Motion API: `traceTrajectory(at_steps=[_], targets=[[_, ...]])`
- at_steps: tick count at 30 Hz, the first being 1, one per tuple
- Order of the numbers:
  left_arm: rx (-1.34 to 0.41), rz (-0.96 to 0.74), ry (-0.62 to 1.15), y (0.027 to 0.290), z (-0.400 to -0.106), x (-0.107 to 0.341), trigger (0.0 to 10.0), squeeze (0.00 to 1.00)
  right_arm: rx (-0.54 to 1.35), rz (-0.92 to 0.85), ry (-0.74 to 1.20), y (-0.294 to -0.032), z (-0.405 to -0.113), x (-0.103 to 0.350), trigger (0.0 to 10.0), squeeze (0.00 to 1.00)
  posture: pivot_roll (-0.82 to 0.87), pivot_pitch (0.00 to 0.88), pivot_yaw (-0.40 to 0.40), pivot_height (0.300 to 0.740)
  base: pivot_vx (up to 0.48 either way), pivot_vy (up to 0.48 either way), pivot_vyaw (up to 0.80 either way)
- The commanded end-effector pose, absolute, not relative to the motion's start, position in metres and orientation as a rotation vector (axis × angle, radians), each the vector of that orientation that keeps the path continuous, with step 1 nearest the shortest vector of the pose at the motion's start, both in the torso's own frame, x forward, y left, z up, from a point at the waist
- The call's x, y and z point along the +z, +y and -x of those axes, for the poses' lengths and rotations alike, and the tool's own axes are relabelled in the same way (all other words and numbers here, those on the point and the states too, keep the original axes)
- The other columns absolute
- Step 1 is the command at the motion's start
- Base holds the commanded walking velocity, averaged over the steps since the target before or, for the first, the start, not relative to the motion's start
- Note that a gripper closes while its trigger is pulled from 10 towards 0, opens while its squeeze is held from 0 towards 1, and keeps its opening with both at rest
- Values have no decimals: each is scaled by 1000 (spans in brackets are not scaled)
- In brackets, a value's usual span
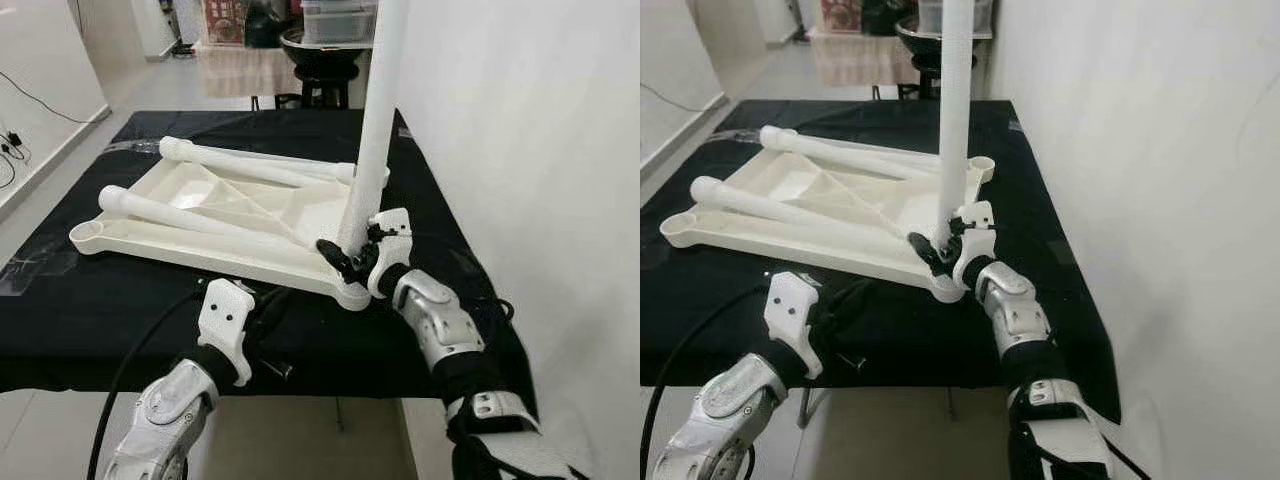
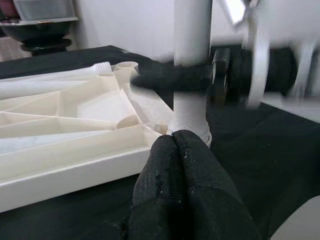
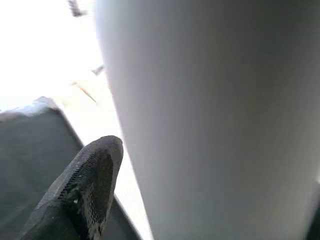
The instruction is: Building children table
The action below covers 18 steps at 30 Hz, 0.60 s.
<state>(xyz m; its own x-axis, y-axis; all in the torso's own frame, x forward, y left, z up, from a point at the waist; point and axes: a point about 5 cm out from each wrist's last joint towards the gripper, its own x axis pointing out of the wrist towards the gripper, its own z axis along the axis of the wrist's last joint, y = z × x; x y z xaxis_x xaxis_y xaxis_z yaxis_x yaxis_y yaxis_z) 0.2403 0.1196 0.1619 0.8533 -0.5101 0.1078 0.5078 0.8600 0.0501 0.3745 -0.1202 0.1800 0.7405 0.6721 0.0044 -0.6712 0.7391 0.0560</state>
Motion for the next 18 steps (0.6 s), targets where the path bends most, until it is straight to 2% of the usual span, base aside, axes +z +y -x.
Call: traceTrajectory(at_steps=[1,5,8,9,18], targets=[[-533,-26,-105,119,-241,159,10000,0,812,-52,-1,-114,-374,187,10000,0,65,44,-36,740,0,0,0],[-524,-25,-111,120,-242,160,10000,0,990,45,71,-126,-378,187,10000,0,75,43,-46,740,0,0,0],[-518,-25,-114,121,-242,161,10000,0,993,45,82,-128,-381,187,10000,0,76,42,-49,740,0,0,0],[-514,-27,-116,122,-242,161,10000,0,948,40,91,-128,-385,185,0,0,85,43,-53,740,0,0,0],[-512,-30,-117,121,-241,162,10000,0,1009,-18,82,-129,-383,185,0,0,75,52,-51,740,0,0,0]])
